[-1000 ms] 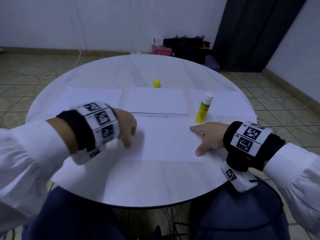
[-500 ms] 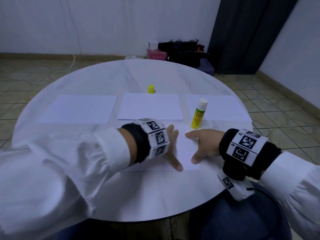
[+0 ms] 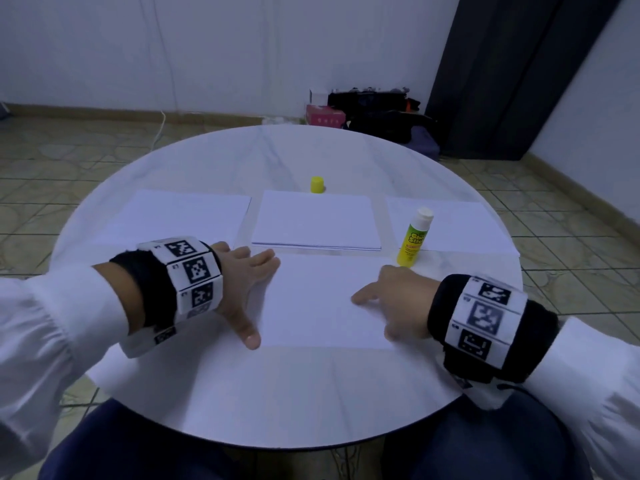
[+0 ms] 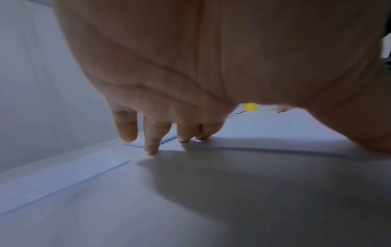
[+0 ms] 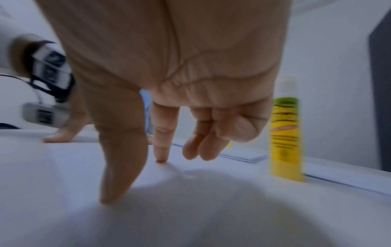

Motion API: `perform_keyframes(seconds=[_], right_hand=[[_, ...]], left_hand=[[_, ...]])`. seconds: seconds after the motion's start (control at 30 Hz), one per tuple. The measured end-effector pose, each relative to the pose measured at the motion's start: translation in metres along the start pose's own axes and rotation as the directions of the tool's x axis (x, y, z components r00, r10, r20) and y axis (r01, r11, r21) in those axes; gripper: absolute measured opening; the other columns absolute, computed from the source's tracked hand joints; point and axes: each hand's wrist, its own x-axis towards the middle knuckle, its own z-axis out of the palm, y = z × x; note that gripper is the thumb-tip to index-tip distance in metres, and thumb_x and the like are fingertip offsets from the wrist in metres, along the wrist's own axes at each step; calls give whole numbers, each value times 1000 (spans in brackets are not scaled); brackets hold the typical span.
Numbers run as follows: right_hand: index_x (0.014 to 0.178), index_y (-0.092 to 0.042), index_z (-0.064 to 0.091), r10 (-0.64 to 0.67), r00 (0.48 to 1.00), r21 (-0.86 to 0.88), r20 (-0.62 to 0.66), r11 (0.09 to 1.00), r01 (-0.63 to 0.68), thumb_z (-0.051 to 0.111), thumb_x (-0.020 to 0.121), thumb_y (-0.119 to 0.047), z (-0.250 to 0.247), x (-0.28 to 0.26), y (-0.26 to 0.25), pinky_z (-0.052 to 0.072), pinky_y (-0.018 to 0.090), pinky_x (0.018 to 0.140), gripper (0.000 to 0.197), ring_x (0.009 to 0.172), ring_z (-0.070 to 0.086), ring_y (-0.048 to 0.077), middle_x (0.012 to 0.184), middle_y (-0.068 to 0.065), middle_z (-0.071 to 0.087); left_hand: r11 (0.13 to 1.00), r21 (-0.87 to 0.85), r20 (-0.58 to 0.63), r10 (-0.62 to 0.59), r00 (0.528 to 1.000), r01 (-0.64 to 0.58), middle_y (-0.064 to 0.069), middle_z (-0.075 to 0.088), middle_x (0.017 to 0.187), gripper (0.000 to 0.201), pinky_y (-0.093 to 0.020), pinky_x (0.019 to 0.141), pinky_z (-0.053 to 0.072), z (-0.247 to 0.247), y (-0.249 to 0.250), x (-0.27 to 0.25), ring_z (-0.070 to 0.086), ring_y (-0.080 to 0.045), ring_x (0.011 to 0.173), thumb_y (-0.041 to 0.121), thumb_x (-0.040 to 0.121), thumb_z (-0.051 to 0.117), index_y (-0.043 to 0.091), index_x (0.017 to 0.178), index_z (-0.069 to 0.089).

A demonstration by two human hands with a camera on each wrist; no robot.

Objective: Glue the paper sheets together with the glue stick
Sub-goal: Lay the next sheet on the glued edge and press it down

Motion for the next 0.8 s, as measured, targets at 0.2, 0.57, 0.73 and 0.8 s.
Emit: perform_keyframes(seconds=[0.2, 0.57, 0.73, 0.8], right_hand=[[149, -28, 20, -350, 935, -226, 58, 908, 354, 52, 93, -27, 4, 11, -70, 27, 47, 108, 64, 141, 15, 26, 157, -1, 7], [147, -22, 26, -344, 938, -172, 48, 922, 347, 60, 85, -52, -18, 54, -96, 22, 46, 110, 77, 143, 10, 25, 153, -5, 19], [150, -34, -6, -255, 961, -109, 107, 958, 266, 73, 72, -54, -16, 54, -54, 6, 49, 115, 113, 146, -9, 21, 159, -5, -13], [150, -33, -7, -228, 967, -74, 110, 969, 237, 77, 69, -50, -13, 52, -32, 3, 45, 116, 118, 146, -10, 22, 158, -4, -15]], left_hand=[[998, 9, 20, -67, 998, 67, 3, -15, 160, 136, -47, 117, 7, 5, 1, 3, -4, -23, 147, 87, 54, 59, 30, 149, -19], [996, 48, 27, -75, 997, 73, -3, -17, 159, 142, -46, 118, 8, 5, 6, 1, -7, -25, 148, 88, 55, 57, 16, 150, -20], [996, -15, 15, -88, 996, 88, -1, -15, 160, 147, -44, 119, 5, 5, 5, 1, -8, -20, 148, 86, 51, 62, 14, 150, -19], [997, -22, 8, -76, 997, 76, 0, -16, 160, 146, -43, 119, 5, 5, 3, 0, -8, -18, 148, 86, 52, 62, 15, 150, -18]])
